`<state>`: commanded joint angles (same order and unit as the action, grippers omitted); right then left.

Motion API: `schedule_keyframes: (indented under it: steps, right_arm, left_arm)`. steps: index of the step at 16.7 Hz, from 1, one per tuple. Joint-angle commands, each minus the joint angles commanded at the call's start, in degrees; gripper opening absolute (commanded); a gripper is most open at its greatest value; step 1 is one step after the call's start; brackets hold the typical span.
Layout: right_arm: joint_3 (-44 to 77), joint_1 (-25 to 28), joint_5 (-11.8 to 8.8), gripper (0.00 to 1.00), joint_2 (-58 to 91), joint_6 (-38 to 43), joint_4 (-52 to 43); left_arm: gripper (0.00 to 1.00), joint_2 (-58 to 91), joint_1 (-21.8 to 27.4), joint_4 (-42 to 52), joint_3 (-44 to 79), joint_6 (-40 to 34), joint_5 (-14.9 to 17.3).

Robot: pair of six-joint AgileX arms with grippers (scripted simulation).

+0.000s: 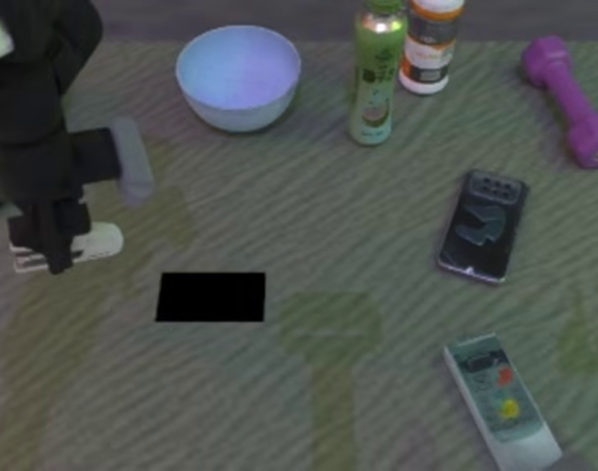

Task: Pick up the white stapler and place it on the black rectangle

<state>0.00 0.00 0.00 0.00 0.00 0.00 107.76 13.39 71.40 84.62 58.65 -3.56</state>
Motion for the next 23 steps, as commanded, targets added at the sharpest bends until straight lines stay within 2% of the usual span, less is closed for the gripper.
schedule_keyframes:
  steps: [4,9,13,16,20,23]
  right_arm:
    - [0.00,0.00,0.00,1.00,0.00,0.00,0.00]
    - [0.00,0.00,0.00,1.00,0.00,0.00,0.00]
    - [0.00,0.00,0.00,1.00,0.00,0.00,0.00]
    - [0.00,0.00,0.00,1.00,0.00,0.00,0.00]
    - [0.00,0.00,0.00,1.00,0.00,0.00,0.00]
    - [0.00,0.00,0.00,1.00,0.00,0.00,0.00]
  left_arm:
    - [0.00,3.27,2.42,4.21,3.91,-29.04,-1.71]
    - [0.00,7.37,6.14,8.14,7.84,-72.94,-2.51]
    - [0.00,10.48,9.24,9.65,10.88,-108.09,-1.92]
    - [0.00,11.92,11.26,9.15,12.95,-131.22,-0.73]
    - [0.00,12.31,13.34,6.78,15.21,-155.60,1.20]
    - [0.00,11.75,14.30,4.41,16.36,-167.80,2.54]
